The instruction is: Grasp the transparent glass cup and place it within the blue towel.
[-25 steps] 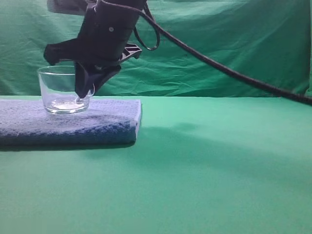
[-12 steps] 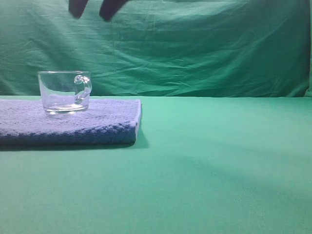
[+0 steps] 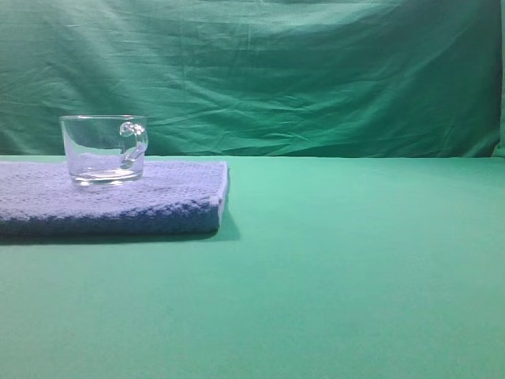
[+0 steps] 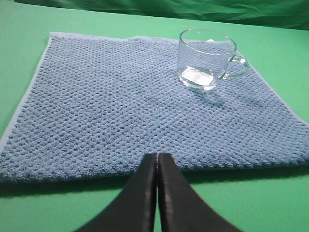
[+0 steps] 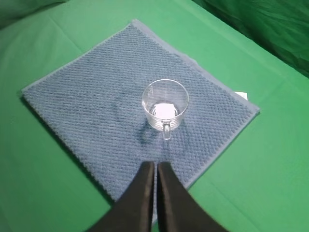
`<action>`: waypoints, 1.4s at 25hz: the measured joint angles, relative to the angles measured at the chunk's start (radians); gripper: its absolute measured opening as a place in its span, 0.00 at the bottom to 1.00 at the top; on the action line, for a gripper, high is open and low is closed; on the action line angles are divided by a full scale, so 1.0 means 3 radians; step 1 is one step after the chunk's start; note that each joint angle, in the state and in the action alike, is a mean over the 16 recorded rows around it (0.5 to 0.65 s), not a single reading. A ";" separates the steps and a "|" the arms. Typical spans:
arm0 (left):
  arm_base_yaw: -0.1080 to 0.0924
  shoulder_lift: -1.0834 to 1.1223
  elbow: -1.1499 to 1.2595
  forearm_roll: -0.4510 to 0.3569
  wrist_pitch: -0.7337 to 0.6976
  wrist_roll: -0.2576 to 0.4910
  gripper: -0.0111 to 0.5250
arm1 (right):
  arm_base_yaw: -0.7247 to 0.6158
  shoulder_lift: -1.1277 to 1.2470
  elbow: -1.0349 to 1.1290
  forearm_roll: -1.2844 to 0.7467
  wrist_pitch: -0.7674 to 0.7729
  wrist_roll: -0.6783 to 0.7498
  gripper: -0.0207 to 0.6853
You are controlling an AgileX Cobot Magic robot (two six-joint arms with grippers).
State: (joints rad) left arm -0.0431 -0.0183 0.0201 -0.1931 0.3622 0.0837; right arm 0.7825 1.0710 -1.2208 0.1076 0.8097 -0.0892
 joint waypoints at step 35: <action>0.0000 0.0000 0.0000 0.0000 0.0000 0.0000 0.02 | -0.0595 -0.2466 0.2079 -0.0119 -0.0637 0.0057 0.03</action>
State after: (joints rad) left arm -0.0431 -0.0183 0.0201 -0.1931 0.3622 0.0837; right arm 0.6039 0.3311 -0.5970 0.0718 0.6186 -0.0721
